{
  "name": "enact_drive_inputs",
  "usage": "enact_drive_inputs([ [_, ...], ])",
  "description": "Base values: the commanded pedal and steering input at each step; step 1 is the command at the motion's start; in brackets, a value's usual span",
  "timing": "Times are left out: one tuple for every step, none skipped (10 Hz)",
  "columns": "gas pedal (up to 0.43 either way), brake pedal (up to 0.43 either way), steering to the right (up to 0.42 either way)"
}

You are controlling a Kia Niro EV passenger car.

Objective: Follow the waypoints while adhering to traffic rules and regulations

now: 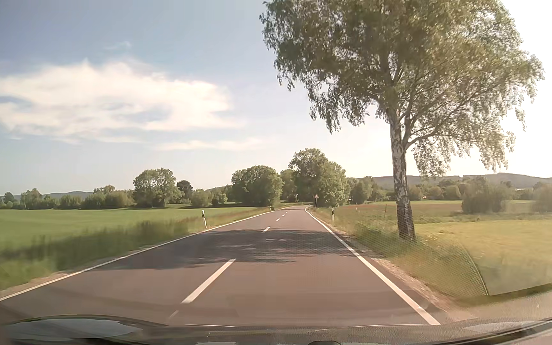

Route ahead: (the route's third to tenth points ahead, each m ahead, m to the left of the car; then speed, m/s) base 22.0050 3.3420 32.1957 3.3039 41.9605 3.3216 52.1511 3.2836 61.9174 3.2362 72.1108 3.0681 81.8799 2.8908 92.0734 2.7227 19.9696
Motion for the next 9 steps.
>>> enact_drive_inputs([
  [0.138,0.000,-0.003],
  [0.138,0.000,-0.003],
  [0.150,0.000,-0.003],
  [0.150,0.000,-0.002],
  [0.150,0.000,-0.003],
  [0.150,0.000,-0.002],
  [0.150,0.000,-0.002],
  [0.150,0.000,-0.002],
  [0.157,0.000,-0.002],
])
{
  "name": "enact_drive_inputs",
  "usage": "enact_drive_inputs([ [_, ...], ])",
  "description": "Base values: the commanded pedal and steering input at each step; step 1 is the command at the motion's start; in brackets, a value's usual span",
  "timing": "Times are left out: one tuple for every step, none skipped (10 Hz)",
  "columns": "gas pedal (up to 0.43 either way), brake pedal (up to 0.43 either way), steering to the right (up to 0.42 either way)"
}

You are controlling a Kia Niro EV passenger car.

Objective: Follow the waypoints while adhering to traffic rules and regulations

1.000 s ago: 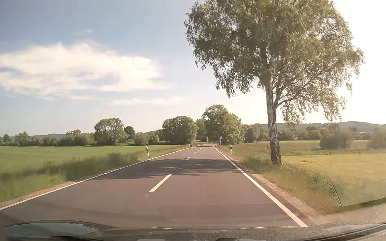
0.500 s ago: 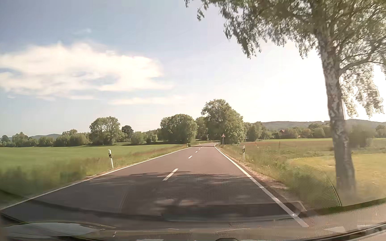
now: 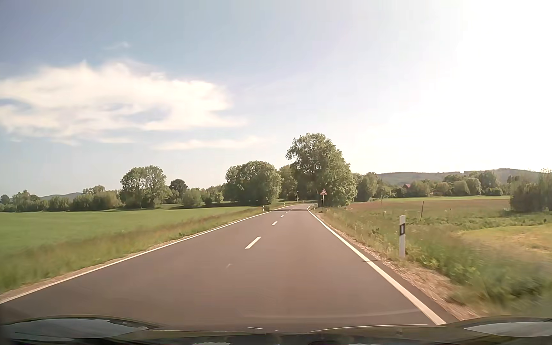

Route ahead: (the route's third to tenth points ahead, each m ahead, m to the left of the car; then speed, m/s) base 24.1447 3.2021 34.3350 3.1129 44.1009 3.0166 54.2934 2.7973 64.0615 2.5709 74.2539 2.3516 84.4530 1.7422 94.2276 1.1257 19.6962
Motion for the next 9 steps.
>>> enact_drive_inputs([
  [0.157,0.000,-0.002],
  [0.157,0.000,-0.002],
  [0.157,0.000,0.000],
  [0.157,0.000,0.000],
  [0.157,0.000,0.000],
  [0.150,0.000,0.000],
  [0.150,0.000,0.000],
  [0.150,0.000,0.000],
  [0.150,0.000,0.000],
])
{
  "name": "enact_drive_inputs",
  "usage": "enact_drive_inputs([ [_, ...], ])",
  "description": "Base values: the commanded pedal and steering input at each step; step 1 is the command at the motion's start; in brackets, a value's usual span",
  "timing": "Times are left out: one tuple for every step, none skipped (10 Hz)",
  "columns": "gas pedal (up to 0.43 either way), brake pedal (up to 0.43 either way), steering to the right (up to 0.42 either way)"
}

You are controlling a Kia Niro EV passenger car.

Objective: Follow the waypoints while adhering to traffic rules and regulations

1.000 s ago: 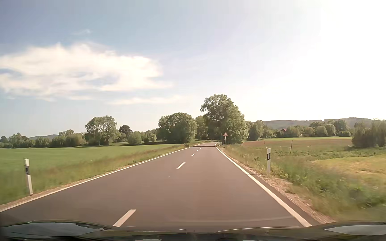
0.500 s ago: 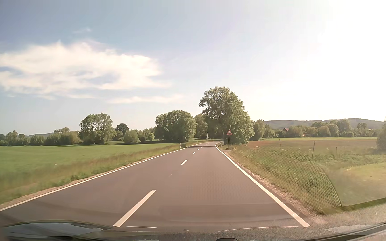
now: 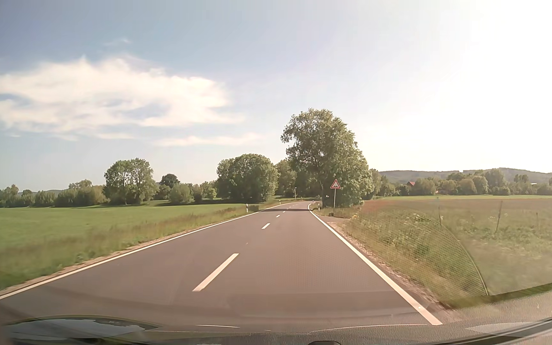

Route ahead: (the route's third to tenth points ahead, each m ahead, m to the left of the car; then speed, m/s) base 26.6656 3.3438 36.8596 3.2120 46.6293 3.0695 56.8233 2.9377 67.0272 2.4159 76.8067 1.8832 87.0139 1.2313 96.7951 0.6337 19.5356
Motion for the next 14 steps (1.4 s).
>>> enact_drive_inputs([
  [0.150,0.000,0.000],
  [0.150,0.000,0.000],
  [0.150,0.000,-0.001],
  [0.138,0.000,-0.001],
  [0.130,0.000,-0.001],
  [0.118,0.000,-0.002],
  [0.110,0.000,-0.002],
  [0.110,0.000,-0.003],
  [0.110,0.000,-0.003],
  [0.118,0.000,-0.003],
  [0.130,0.000,-0.003],
  [0.150,0.000,-0.003],
  [0.150,0.000,-0.004],
  [0.150,0.000,-0.004],
])
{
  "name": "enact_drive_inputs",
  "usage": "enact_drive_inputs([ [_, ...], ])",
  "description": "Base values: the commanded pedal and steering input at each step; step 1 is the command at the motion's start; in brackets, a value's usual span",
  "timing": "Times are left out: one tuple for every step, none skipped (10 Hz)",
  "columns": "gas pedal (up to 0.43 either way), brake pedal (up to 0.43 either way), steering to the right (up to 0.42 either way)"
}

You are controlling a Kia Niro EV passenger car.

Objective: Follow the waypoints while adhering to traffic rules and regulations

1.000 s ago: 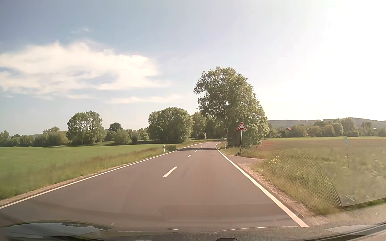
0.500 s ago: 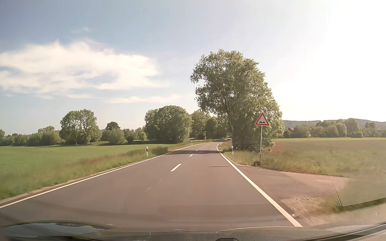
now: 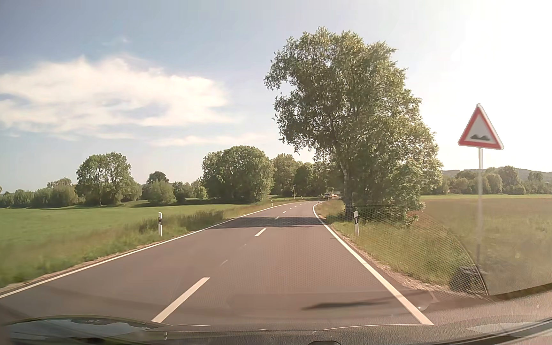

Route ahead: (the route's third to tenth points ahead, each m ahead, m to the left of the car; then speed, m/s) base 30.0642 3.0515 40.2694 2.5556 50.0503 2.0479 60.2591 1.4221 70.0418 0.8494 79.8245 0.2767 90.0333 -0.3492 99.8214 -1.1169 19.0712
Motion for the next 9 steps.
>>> enact_drive_inputs([
  [0.150,0.000,-0.002],
  [0.150,0.000,-0.001],
  [0.150,0.000,-0.001],
  [0.150,0.000,0.000],
  [0.150,0.000,0.000],
  [0.150,0.000,0.000],
  [0.150,0.000,0.000],
  [0.150,0.000,0.000],
  [0.150,0.000,0.000],
])
